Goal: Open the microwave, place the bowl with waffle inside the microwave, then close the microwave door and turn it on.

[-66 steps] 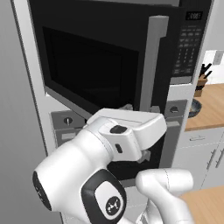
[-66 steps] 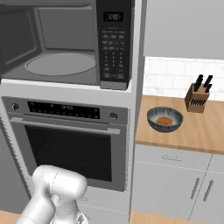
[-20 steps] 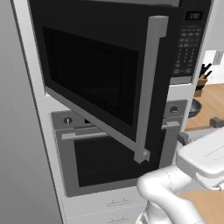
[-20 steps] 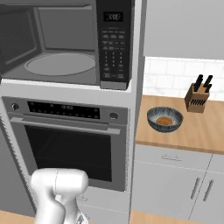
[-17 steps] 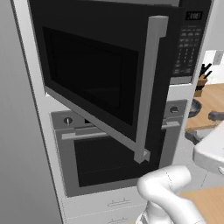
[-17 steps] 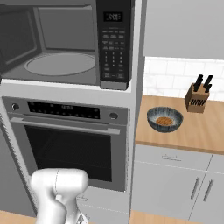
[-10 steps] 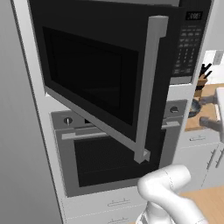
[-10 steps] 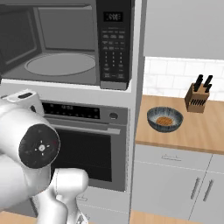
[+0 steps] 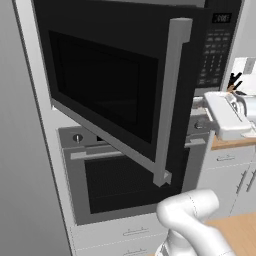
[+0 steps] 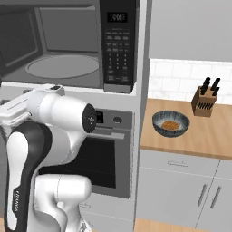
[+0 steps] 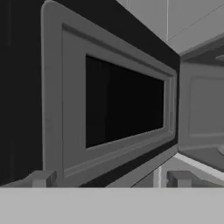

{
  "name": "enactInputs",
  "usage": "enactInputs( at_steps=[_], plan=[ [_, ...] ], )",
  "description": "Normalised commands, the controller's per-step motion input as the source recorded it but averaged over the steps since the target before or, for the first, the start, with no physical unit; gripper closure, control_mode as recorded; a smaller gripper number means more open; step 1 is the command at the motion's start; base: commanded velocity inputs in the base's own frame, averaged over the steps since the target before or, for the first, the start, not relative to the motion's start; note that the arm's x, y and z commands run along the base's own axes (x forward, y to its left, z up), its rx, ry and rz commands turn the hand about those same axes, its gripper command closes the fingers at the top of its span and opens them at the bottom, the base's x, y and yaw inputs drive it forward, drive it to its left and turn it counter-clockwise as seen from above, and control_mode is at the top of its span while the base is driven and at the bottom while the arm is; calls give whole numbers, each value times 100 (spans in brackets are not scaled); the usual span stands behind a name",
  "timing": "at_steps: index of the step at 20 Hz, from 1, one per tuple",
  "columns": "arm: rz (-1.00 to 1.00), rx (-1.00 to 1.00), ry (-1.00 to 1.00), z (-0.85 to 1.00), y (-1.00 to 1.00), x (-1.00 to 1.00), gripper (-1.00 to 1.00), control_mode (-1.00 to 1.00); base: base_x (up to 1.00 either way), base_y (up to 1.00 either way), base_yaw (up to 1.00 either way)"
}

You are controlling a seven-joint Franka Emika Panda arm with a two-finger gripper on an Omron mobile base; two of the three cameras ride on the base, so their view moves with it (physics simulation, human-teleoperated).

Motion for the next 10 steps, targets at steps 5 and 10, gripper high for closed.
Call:
enactInputs(
  at_steps=[5, 10],
  plan=[
    [10, -1, 15, 0, 71, 43, -100, -100, 0, 0, 0],
    [37, -8, 13, 0, 95, -11, -100, -100, 0, 0, 0]
  ],
)
